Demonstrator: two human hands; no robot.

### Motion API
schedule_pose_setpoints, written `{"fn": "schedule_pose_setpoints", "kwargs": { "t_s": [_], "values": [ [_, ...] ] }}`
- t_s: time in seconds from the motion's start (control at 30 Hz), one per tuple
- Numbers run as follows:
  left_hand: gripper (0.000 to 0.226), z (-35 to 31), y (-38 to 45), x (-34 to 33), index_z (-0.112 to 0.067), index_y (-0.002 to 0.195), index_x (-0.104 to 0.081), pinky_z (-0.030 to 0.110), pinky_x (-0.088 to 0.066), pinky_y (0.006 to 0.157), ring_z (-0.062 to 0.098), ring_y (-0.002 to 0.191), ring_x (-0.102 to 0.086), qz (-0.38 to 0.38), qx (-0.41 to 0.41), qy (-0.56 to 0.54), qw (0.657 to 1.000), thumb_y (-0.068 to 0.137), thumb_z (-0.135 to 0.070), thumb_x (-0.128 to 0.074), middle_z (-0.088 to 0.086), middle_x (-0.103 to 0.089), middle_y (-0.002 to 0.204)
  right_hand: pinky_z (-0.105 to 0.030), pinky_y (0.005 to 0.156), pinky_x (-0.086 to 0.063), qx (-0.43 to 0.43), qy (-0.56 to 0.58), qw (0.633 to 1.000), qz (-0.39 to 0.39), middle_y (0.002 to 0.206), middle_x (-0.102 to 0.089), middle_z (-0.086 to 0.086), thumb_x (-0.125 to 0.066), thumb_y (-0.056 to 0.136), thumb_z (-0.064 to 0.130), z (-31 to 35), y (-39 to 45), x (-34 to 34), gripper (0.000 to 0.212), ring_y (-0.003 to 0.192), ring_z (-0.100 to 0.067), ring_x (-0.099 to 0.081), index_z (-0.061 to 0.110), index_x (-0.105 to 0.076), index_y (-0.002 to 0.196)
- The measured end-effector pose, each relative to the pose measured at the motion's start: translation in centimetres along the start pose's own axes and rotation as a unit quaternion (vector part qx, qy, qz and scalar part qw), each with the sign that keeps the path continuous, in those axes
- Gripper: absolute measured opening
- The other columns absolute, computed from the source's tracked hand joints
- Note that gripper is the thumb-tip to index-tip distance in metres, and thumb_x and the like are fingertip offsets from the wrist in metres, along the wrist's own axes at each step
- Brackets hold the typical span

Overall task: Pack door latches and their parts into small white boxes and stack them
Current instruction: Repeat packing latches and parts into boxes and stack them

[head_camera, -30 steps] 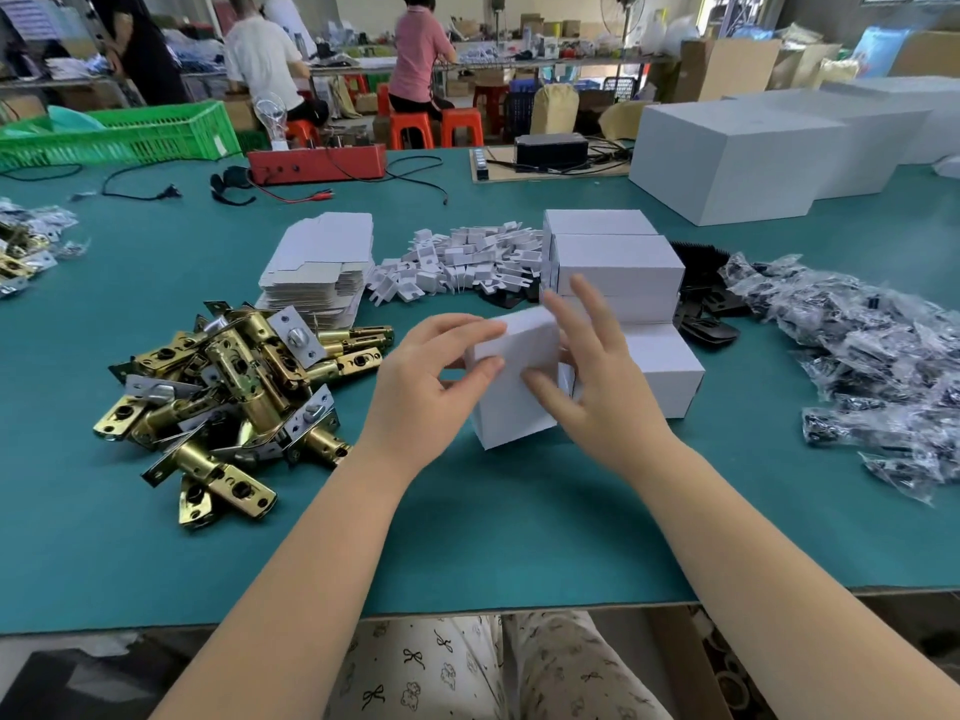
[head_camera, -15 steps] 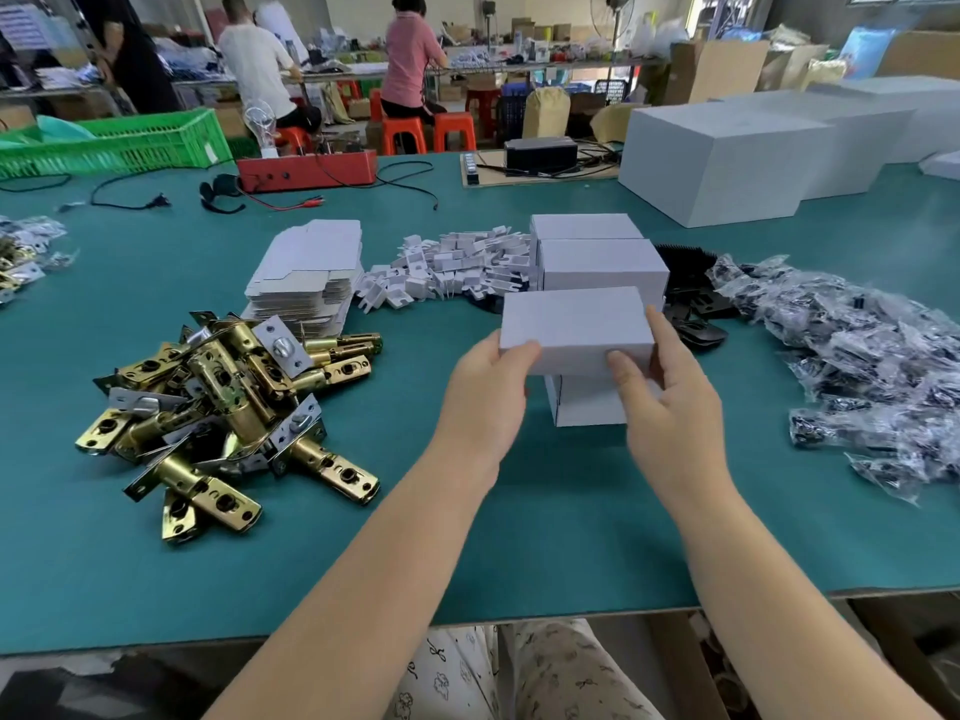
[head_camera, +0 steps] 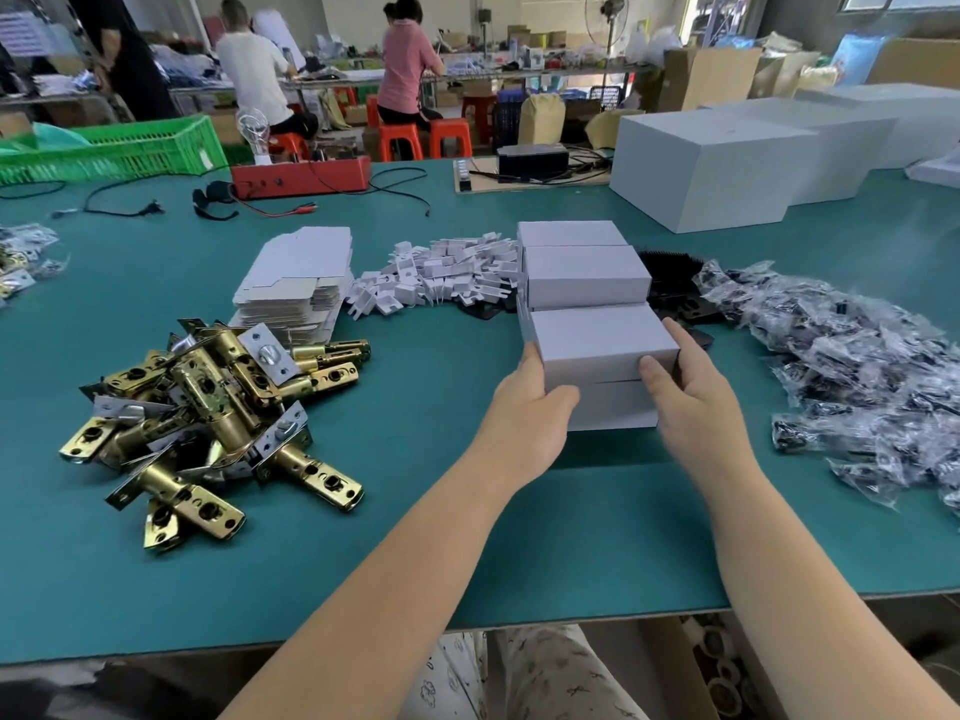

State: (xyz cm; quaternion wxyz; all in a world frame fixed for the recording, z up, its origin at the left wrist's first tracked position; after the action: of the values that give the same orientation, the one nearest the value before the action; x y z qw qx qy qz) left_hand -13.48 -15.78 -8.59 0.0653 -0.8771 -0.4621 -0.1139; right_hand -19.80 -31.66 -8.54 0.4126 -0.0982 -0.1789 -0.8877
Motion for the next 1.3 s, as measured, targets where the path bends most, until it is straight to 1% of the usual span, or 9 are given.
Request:
{"fn": "schedule_pose_setpoints", "kwargs": {
  "t_s": [0.2, 0.3, 0.43, 0.6, 0.8, 1.0, 1.1, 1.2, 1.3],
  "values": [
    [0.042, 0.4, 0.3, 0.0, -0.031, 0.131, -0.043, 0.004, -0.039, 0.056, 0.009, 0.085, -0.048, -0.005, -0.007, 0.0, 1.0, 0.092, -0.014, -0.043, 0.006, -0.06, 0.122, 0.008, 0.066, -0.029, -0.003, 0.002, 1.0, 0.0, 0.103, -0.038, 0.039, -0.045, 0.101, 0.022, -0.2, -0.1, -0.3, 0.051, 0.09, 0.015, -0.038, 0.023, -0.029, 0.149],
    [0.039, 0.3, 0.2, 0.0, -0.035, 0.127, -0.044, 0.001, -0.038, 0.057, 0.008, 0.084, -0.048, -0.008, -0.016, -0.004, 1.0, 0.093, -0.014, -0.043, 0.006, -0.06, 0.12, -0.003, 0.072, -0.031, -0.007, 0.007, 1.0, 0.001, 0.104, -0.041, 0.036, -0.045, 0.101, 0.024, -0.3, -0.1, -0.4, 0.051, 0.099, 0.008, -0.039, 0.025, -0.028, 0.149],
    [0.043, 0.1, 0.0, 0.0, -0.034, 0.134, -0.043, -0.004, -0.037, 0.062, -0.013, 0.083, -0.054, -0.011, -0.027, -0.014, 0.999, 0.096, -0.015, -0.044, -0.012, -0.06, 0.117, -0.016, 0.083, -0.03, -0.007, 0.012, 1.0, 0.005, 0.11, -0.047, 0.029, -0.044, 0.101, 0.025, -0.2, -0.2, -0.5, 0.051, 0.105, 0.001, -0.041, 0.027, -0.028, 0.149],
    [0.045, -0.1, -0.1, 0.0, -0.034, 0.136, -0.041, -0.004, -0.036, 0.063, -0.015, 0.093, -0.052, -0.01, -0.032, -0.017, 0.999, 0.095, -0.014, -0.047, -0.015, -0.058, 0.119, -0.016, 0.084, -0.029, -0.003, 0.014, 1.0, 0.007, 0.123, -0.045, 0.019, -0.044, 0.101, 0.026, -0.1, -0.2, -0.5, 0.051, 0.108, 0.0, -0.04, 0.027, -0.027, 0.149],
    [0.043, -0.2, -0.2, -0.1, -0.034, 0.135, -0.043, -0.003, -0.038, 0.065, -0.01, 0.098, -0.054, -0.012, -0.034, -0.016, 0.999, 0.096, -0.019, -0.048, -0.015, -0.059, 0.119, -0.007, 0.069, -0.034, 0.001, 0.013, 1.0, 0.003, 0.111, -0.048, 0.03, -0.045, 0.101, 0.025, -0.3, -0.1, -0.5, 0.05, 0.102, 0.004, -0.04, 0.028, -0.03, 0.148],
    [0.025, -0.2, 0.0, 0.9, -0.037, 0.111, -0.06, 0.007, -0.042, 0.073, -0.015, 0.088, -0.056, -0.056, -0.011, -0.089, 0.994, 0.101, -0.039, -0.038, -0.033, -0.064, 0.098, -0.015, 0.088, -0.03, 0.011, 0.017, 1.0, 0.006, 0.13, -0.046, 0.016, -0.046, 0.1, 0.027, 0.0, -0.2, -0.6, 0.051, 0.114, 0.0, -0.04, 0.028, -0.028, 0.149],
    [0.025, 0.2, 0.2, 1.9, -0.042, 0.102, -0.062, 0.007, -0.046, 0.072, -0.018, 0.08, -0.057, -0.087, -0.01, -0.102, 0.991, 0.102, -0.031, -0.039, -0.038, -0.065, 0.086, -0.002, 0.072, -0.034, 0.031, 0.011, 0.999, 0.002, 0.115, -0.053, 0.018, -0.049, 0.099, 0.027, 0.5, -0.4, -0.5, 0.05, 0.097, 0.006, -0.046, 0.031, -0.033, 0.147],
    [0.03, 0.3, 0.0, 2.1, -0.049, 0.117, -0.054, -0.005, -0.04, 0.071, -0.03, 0.088, -0.05, -0.081, -0.024, -0.105, 0.991, 0.104, -0.028, -0.037, -0.051, -0.057, 0.093, 0.001, 0.069, -0.034, 0.072, -0.004, 0.997, -0.016, 0.092, -0.051, 0.017, -0.049, 0.099, 0.025, 1.5, -0.8, -0.2, 0.05, 0.077, 0.012, -0.047, 0.03, -0.034, 0.146],
    [0.034, 0.5, 0.0, 1.7, -0.038, 0.135, -0.05, -0.007, -0.036, 0.074, -0.032, 0.094, -0.047, -0.07, -0.038, -0.099, 0.992, 0.105, -0.028, -0.036, -0.054, -0.054, 0.097, 0.002, 0.073, -0.033, 0.084, 0.021, 0.995, -0.041, 0.097, -0.054, 0.008, -0.049, 0.099, 0.025, 1.8, -0.9, 0.4, 0.049, 0.078, 0.015, -0.048, 0.028, -0.035, 0.146]
  ]
}}
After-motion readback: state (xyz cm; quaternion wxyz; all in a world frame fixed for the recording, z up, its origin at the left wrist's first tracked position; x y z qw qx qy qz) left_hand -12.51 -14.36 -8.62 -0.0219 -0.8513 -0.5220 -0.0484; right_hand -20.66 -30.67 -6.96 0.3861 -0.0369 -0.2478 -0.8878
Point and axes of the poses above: each hand's wrist, its own y-axis towards the middle knuckle, its own x-axis out of the back of the hand, z = x × y, the point moved 10 cm from there along y, towards the middle knuckle
